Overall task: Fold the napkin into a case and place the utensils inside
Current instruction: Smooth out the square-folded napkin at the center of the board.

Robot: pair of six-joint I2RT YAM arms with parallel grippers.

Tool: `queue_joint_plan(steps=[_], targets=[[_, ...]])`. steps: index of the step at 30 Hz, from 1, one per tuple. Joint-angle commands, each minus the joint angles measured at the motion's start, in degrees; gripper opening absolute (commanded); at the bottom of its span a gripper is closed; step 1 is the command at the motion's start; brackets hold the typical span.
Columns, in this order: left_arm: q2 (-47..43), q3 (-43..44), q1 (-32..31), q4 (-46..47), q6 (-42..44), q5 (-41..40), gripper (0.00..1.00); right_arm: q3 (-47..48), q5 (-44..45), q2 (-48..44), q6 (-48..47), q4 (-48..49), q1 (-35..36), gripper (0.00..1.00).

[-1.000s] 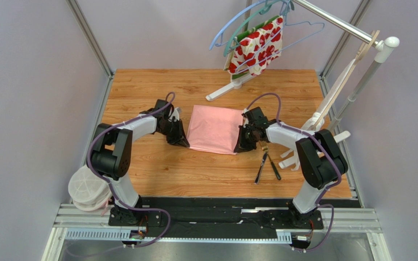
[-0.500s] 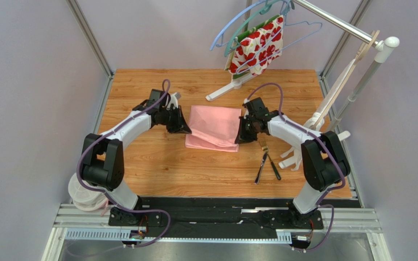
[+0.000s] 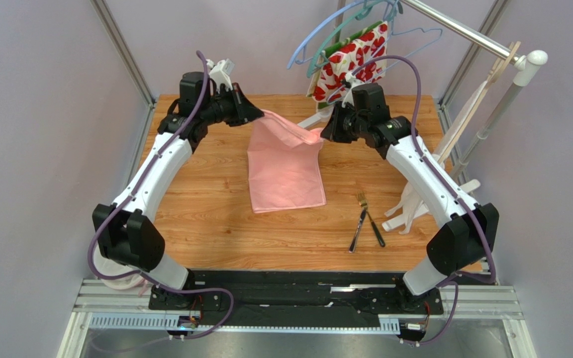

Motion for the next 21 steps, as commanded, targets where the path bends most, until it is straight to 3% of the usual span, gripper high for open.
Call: queue_joint_plan(steps=[1,5,15,21], targets=[[4.0,2.9,2.1,4.3,-3.0,1.4,0.00,6.4,0.9,5.1,-1.7,1.6,-0.6,0.00],[8.5,5.3,3.4,6.9,-4.9,3.0,0.00,13.0,0.9,9.8,-2.3,0.0,-1.1,0.00],[15.4,5.4,4.9,22.7,-8.1,5.9,0.00,23.0,0.5,23.1,-8.5,7.8,-1.9,0.00],[19.9,6.8,6.9,25.0,-10.2,6.9,0.00,25.9,-0.3,26.2,-10.5,8.5,-2.1,0.00]])
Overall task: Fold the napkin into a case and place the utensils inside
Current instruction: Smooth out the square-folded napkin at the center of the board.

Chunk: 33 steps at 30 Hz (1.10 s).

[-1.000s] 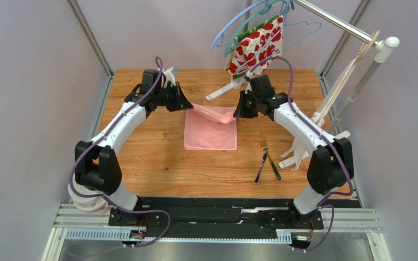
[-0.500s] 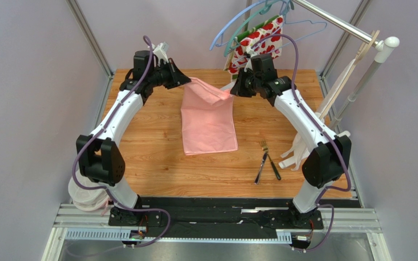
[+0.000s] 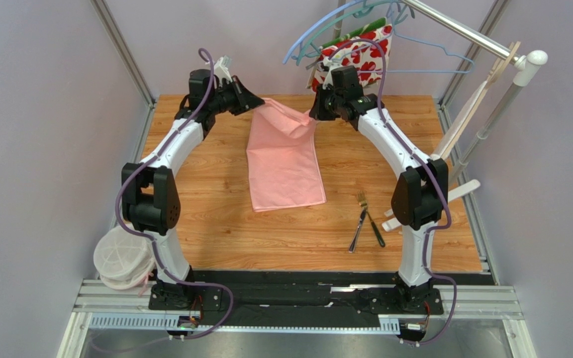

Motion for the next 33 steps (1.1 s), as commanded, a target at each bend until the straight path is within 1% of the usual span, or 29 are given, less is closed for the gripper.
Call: queue_joint_plan(steps=[1,3,8,10,15,17,20,22,23,26,28,31,33], targets=[[2.6,3.4,2.0,5.8,-2.5,2.3,0.00,3.4,-1.6,0.9,-2.6,4.5,-0.2,0.00],[3.8,3.1,2.7,6.2,-3.9,2.9,0.00,2.6,-2.3,1.1,-1.8,4.7,-0.2,0.00],[3.3,-1.4,3.2,7.3,-4.8,3.4,0.00,-5.4,-4.3,-0.9,0.2,8.8,-0.1,0.00],[2.9,-3.3,3.2,7.7,-5.3,4.5,0.00,-6.8,-5.3,-1.0,0.8,8.8,-0.2,0.00],[-0.8,-10.3,3.2,7.7,-6.6,4.9,0.00,-11.1,-6.5,-2.3,1.9,8.9,-0.2,0.00],[-2.7,-12.0,3.2,5.5,-5.6,4.6,0.00,-12.2,-6.8,-2.9,2.0,8.6,-0.1,0.00],[-5.9,-16.2,3.2,5.5,-5.5,4.8,0.00,-14.3,-7.3,-4.1,2.4,8.1,-0.2,0.00],[-8.3,-18.7,3.2,3.5,-4.3,4.2,0.00,-15.3,-8.0,-4.6,2.7,7.3,-0.2,0.00],[-9.2,-19.4,3.2,1.0,-3.2,3.8,0.00,-15.6,-8.4,-4.7,3.1,6.7,-0.1,0.00],[-13.2,-24.7,3.2,-1.2,-2.6,3.1,0.00,-17.3,-9.5,-5.2,3.7,6.6,-0.2,0.00],[-16.0,-29.8,3.1,-1.3,-3.3,2.7,0.00,-18.4,-10.1,-5.3,4.2,6.1,-0.1,0.00],[-17.8,-35.2,3.0,-2.0,-4.1,3.2,0.00,-20.0,-12.1,-5.4,5.6,5.9,0.1,0.00],[-18.1,-39.1,2.7,-0.2,-5.2,4.8,0.00,-21.4,-12.5,-5.6,6.4,5.9,0.3,0.00]])
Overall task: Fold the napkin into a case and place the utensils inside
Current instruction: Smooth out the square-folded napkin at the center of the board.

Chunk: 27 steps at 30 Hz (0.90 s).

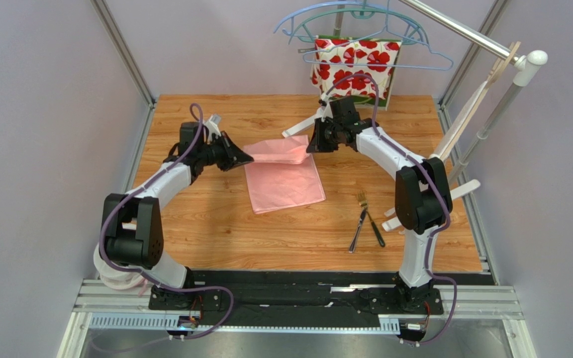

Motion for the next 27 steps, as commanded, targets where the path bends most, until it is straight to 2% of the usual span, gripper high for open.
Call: queue_joint_plan(steps=[1,7,17,22,27], targets=[[-1.7,-6.7,-1.1,0.7,-0.9,1.9,0.00,-2.5,-3.1,-3.3,2.3,0.0,0.5,0.00],[-2.7,-11.7,-4.5,3.7,-3.4,1.9,0.00,-4.5,-2.8,-3.5,2.6,-2.4,0.8,0.00],[-7.0,-14.3,-5.7,-2.7,-0.9,0.6,0.00,-12.1,-2.0,-9.3,1.9,-3.0,1.8,0.00],[-8.6,-10.2,-5.2,-6.0,-0.3,0.1,0.00,-10.1,0.1,-12.2,1.3,-5.6,1.7,0.00],[-7.3,-4.3,-5.3,-7.8,-0.6,2.8,0.00,-8.4,2.0,-15.0,1.4,-7.6,1.7,0.00]])
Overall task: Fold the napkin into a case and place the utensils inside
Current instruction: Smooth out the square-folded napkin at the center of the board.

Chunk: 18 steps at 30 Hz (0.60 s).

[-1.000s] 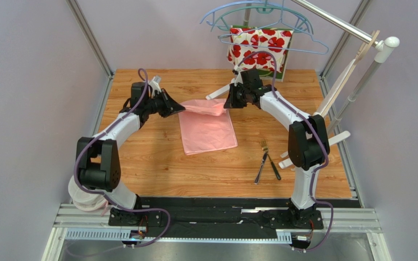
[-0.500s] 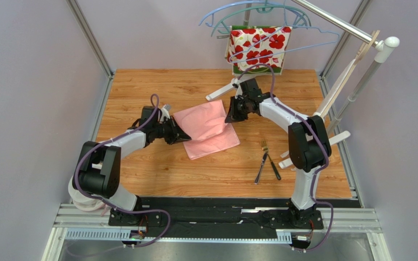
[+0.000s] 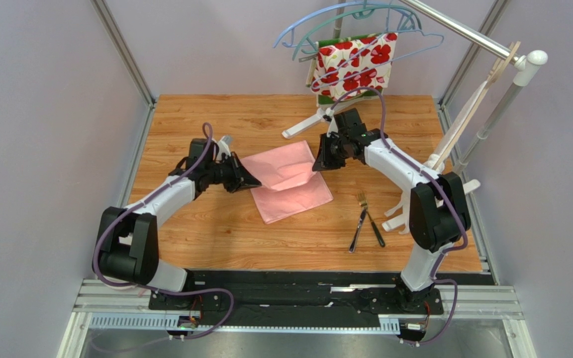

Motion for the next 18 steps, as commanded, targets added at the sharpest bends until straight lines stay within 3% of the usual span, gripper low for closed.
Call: queue_joint_plan(steps=[1,7,14,18], targets=[[-0.5,6.6,0.1,-2.0,1.0,2.4,0.00,3.5,2.8,-5.0,-0.5,-1.6,0.2,0.00],[-5.1,8.3,-2.1,-4.6,0.2,1.2,0.00,4.4,3.8,-6.6,-1.1,-3.3,-0.1,0.00],[-9.6,-1.1,-7.1,-2.7,-2.7,-0.8,0.00,1.4,4.5,-9.3,-1.3,-4.6,-0.1,0.00],[-7.9,-6.2,-11.5,3.6,-6.6,-1.7,0.00,-2.2,5.2,-10.5,-1.8,-5.0,-0.2,0.00]])
